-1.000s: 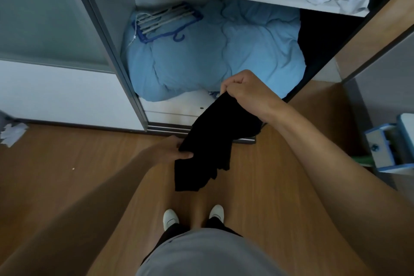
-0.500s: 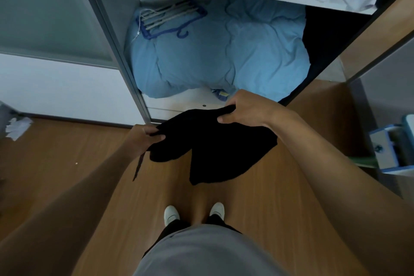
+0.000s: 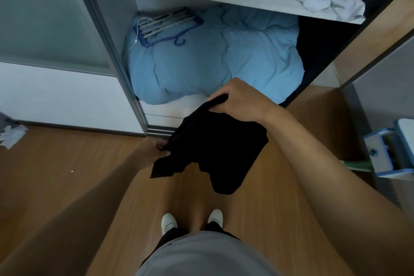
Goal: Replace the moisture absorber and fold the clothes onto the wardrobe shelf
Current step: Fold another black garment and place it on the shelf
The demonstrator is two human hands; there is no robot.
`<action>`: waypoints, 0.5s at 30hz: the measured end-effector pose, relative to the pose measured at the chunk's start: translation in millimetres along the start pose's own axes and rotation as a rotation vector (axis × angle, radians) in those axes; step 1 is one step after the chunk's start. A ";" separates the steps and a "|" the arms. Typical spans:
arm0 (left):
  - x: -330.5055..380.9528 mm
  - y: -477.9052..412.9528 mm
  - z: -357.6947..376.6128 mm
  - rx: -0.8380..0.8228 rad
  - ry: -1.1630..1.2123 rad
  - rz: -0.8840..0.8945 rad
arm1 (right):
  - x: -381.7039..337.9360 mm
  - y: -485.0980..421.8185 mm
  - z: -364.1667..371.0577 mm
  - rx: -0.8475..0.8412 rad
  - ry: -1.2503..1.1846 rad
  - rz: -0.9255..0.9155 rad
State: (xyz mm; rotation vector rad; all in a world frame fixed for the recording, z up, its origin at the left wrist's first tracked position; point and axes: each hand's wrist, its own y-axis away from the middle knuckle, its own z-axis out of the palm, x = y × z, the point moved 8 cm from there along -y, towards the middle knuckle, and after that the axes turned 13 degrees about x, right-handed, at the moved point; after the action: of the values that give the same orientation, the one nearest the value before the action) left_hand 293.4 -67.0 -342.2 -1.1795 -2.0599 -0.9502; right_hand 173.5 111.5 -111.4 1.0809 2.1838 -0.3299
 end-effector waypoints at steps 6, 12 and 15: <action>7.8 4.0 9.0 -0.002 0.162 -0.010 | 2.8 1.2 -7.1 -0.041 -0.061 0.071; -5.0 10.5 -3.0 0.042 0.331 -0.109 | 15.9 1.5 -2.2 -0.081 0.061 0.123; -15.7 7.6 -18.3 0.058 0.355 -0.164 | 19.1 2.4 -1.6 -0.098 0.145 0.097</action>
State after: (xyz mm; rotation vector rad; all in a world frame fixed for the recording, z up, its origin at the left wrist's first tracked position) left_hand 309.5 -86.5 -341.3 -0.7569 -1.8996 -1.0819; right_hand 166.4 125.5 -122.7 1.1826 2.2390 -0.1031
